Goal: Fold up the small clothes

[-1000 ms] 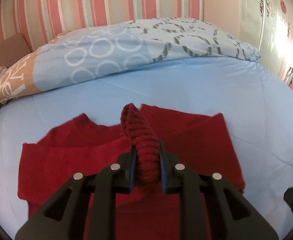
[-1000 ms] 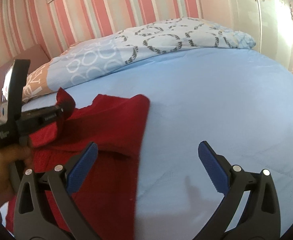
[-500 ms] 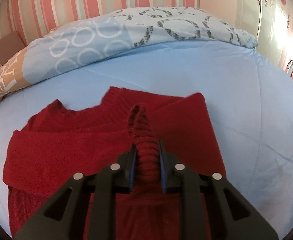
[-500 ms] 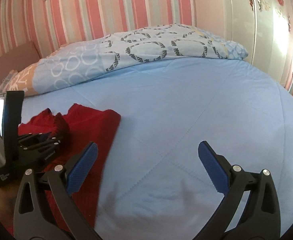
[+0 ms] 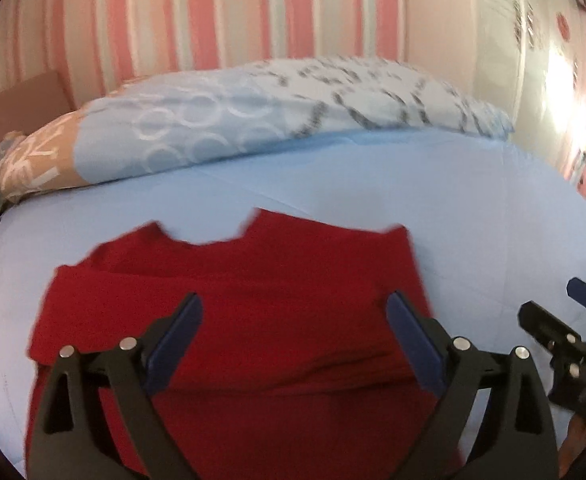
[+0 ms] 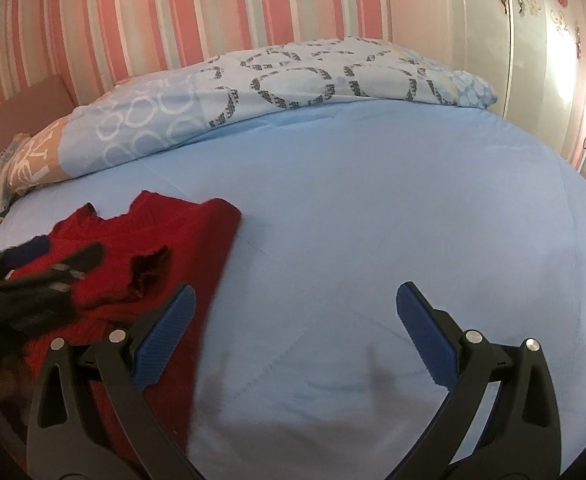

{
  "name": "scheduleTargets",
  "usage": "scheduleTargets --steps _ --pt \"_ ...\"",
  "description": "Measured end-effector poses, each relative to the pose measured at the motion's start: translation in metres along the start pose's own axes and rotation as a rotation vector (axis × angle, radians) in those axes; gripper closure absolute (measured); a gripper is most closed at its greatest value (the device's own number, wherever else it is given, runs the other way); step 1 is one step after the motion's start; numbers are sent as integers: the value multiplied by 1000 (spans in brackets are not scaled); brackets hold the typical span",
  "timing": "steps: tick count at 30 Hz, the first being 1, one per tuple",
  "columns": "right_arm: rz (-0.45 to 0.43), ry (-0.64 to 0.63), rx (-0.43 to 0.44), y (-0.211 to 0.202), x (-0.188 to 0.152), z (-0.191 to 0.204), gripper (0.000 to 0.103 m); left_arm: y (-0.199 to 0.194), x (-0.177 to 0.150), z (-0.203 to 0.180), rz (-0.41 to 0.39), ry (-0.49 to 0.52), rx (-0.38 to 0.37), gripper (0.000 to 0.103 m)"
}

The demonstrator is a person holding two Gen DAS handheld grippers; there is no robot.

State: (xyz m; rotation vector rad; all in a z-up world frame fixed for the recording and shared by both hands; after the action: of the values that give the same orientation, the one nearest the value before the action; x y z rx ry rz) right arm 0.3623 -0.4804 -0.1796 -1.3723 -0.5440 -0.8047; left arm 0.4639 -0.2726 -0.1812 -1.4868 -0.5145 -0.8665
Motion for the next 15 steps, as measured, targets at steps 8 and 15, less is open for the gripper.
scheduleTargets --steps 8,15 --pt "0 -92 80 15 14 67 3 4 -10 115 18 -75 151 8" --pt "120 -199 68 64 6 127 34 25 -24 195 59 -105 253 8"
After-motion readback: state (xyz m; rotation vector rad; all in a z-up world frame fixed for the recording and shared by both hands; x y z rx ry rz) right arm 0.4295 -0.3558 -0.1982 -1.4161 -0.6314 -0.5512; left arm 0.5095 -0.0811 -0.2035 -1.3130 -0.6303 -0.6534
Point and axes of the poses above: each gripper's, at about its wrist camera, not at the fingertips, and y roughly the way its jaws point, z to its left, x to its top, the point moved 4 cm from there along y, roughly the way its jaws point, and after that the axes turned 2 degrees about x, right-handed, at the moved point
